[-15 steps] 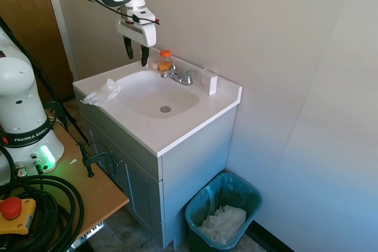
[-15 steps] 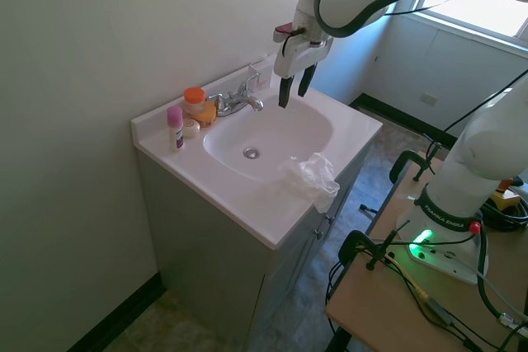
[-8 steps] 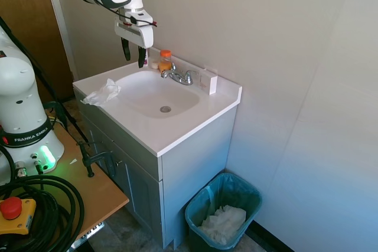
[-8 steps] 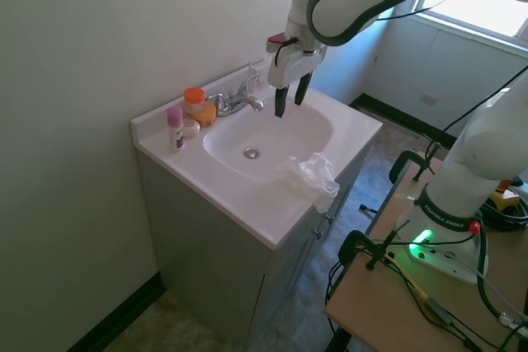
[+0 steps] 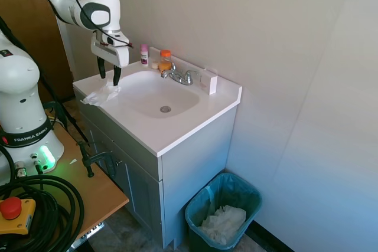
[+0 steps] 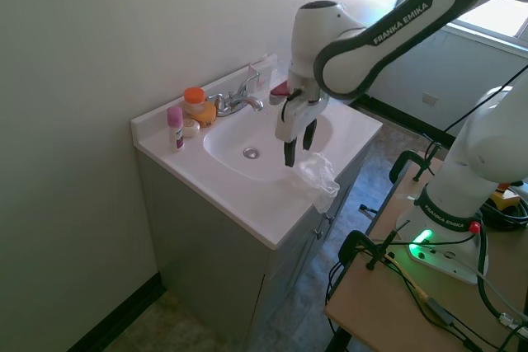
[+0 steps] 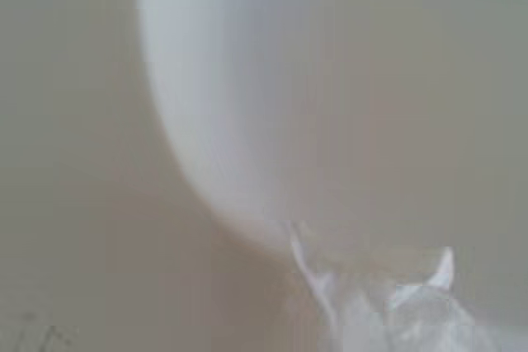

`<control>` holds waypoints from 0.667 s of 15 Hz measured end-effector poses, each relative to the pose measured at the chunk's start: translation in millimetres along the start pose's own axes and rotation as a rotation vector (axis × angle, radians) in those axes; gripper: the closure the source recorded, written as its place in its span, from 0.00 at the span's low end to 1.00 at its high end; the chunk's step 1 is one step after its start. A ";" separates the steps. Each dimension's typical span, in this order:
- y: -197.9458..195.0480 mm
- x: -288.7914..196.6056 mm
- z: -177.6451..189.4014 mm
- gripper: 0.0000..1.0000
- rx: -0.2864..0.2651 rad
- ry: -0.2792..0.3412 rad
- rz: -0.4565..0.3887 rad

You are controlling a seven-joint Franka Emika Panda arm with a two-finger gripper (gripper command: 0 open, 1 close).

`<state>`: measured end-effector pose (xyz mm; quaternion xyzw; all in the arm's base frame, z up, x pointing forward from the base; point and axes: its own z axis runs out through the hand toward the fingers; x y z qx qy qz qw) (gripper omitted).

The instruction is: Throw the tissue in the trash bin

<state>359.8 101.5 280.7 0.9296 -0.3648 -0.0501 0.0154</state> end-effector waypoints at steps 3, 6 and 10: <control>-4.2 0.5 19.3 0.00 -0.004 -0.016 0.005; -3.3 5.1 33.7 1.00 -0.014 -0.026 0.028; -0.9 10.1 38.9 1.00 -0.016 -0.028 0.038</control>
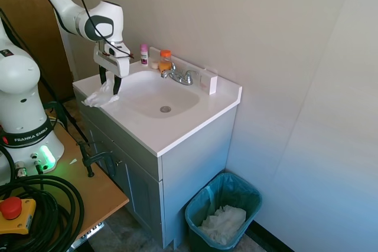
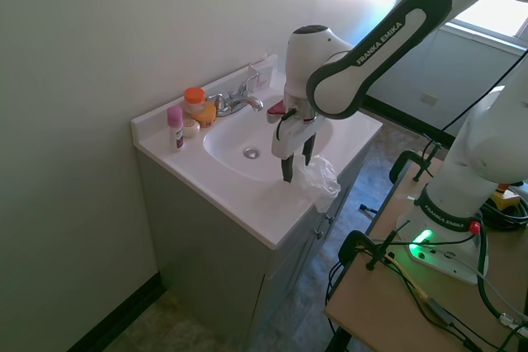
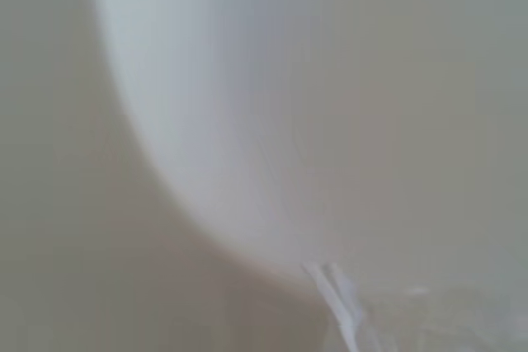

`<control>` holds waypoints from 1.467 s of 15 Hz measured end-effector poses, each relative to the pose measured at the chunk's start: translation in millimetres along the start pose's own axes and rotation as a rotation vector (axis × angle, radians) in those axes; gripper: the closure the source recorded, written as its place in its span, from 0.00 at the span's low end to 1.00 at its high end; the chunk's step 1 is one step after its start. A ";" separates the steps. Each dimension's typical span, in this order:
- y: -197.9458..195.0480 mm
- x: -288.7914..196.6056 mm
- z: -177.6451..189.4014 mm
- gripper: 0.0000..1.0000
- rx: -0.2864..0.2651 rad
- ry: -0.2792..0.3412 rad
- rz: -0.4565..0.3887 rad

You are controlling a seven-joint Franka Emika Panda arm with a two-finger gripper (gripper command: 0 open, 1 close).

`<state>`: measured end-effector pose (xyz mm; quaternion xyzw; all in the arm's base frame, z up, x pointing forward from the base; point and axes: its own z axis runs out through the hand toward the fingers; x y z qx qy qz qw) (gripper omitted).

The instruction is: Throw the tissue in the trash bin

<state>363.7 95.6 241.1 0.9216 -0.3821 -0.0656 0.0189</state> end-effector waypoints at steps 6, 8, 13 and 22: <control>6.0 5.8 10.9 1.00 -0.030 -0.017 0.007; 6.5 6.4 13.2 1.00 -0.035 -0.017 0.003; 8.0 9.6 12.8 1.00 -0.033 -0.014 0.008; 22.0 35.2 -35.2 1.00 0.029 0.005 0.026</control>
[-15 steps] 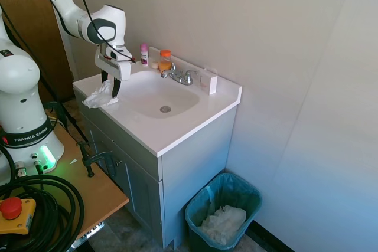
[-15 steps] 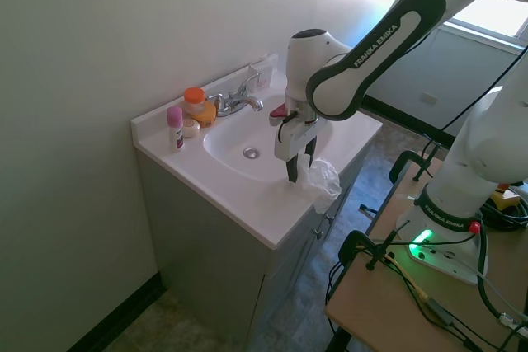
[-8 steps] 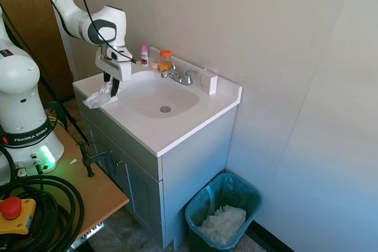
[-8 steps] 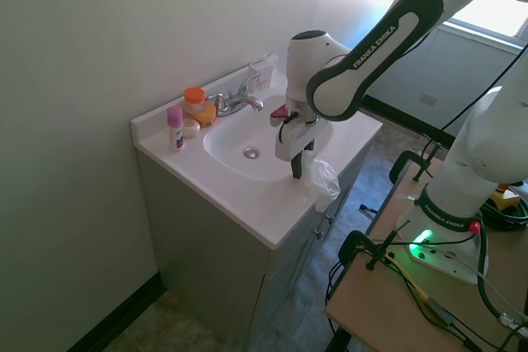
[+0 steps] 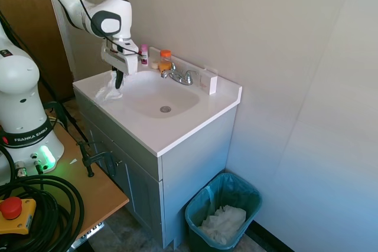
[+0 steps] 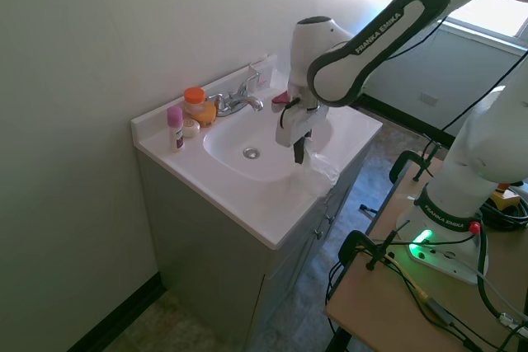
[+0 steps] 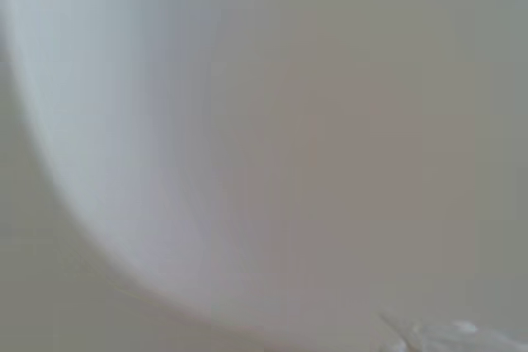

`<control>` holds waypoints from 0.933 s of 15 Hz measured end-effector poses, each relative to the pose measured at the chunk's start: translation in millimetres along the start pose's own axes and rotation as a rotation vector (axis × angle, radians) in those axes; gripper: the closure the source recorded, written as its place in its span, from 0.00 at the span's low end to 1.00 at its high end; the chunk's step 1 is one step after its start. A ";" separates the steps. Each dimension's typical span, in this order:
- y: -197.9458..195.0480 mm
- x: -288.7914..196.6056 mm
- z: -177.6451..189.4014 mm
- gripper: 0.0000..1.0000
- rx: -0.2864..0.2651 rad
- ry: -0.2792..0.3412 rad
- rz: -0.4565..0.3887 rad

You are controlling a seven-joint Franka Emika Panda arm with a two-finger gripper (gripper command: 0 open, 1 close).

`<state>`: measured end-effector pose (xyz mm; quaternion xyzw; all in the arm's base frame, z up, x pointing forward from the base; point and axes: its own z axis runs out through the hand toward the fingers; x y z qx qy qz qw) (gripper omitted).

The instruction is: Throw the tissue in the trash bin

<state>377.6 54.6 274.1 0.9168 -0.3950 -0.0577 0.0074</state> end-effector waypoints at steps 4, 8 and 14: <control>25.6 31.7 -75.4 1.00 0.128 0.080 0.089; 69.1 118.0 -146.9 1.00 0.274 0.166 0.303; 197.8 281.7 -157.5 1.00 0.376 0.240 0.684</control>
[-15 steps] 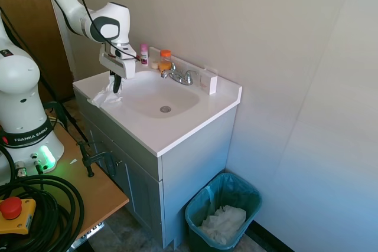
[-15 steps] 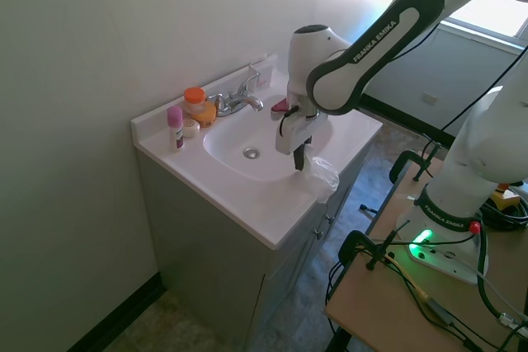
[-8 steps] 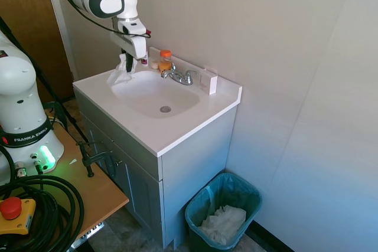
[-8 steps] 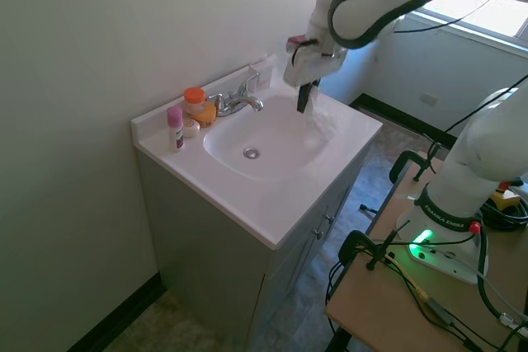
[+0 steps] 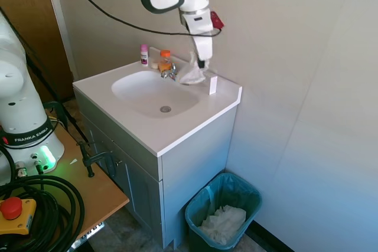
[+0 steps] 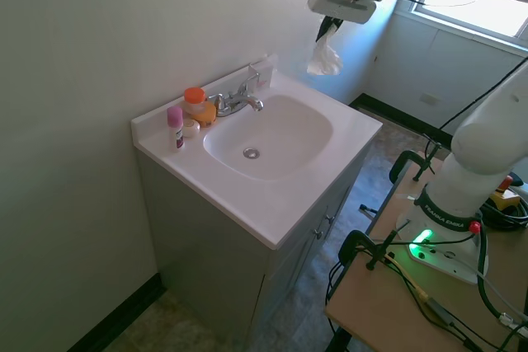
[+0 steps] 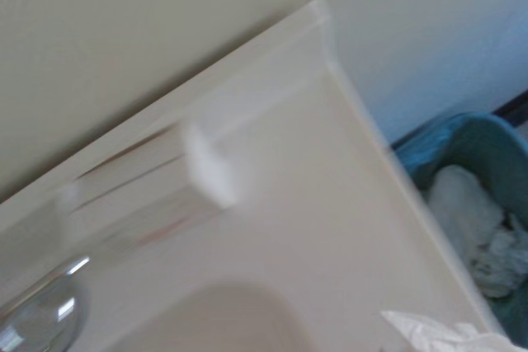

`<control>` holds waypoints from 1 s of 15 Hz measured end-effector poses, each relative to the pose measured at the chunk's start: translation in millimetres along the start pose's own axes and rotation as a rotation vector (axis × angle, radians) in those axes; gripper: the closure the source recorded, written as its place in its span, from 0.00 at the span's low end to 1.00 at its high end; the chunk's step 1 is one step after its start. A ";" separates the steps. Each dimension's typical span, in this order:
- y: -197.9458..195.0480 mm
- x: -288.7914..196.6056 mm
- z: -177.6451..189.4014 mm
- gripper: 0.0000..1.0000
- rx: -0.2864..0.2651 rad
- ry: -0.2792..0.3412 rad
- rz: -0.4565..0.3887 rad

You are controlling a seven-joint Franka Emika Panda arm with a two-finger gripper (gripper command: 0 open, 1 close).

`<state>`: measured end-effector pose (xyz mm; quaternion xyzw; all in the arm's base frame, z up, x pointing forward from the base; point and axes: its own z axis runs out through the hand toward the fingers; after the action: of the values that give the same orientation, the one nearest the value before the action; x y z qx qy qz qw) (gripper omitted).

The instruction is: Throw the tissue in the trash bin

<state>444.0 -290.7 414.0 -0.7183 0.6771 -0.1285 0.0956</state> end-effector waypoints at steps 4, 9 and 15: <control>21.8 92.3 68.2 1.00 -0.051 0.081 0.160; 21.8 135.9 155.9 1.00 -0.158 0.122 0.243; 13.9 132.1 203.6 0.00 -0.193 0.090 0.243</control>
<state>501.4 -430.8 223.8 -0.6304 0.7718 -0.0824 0.0107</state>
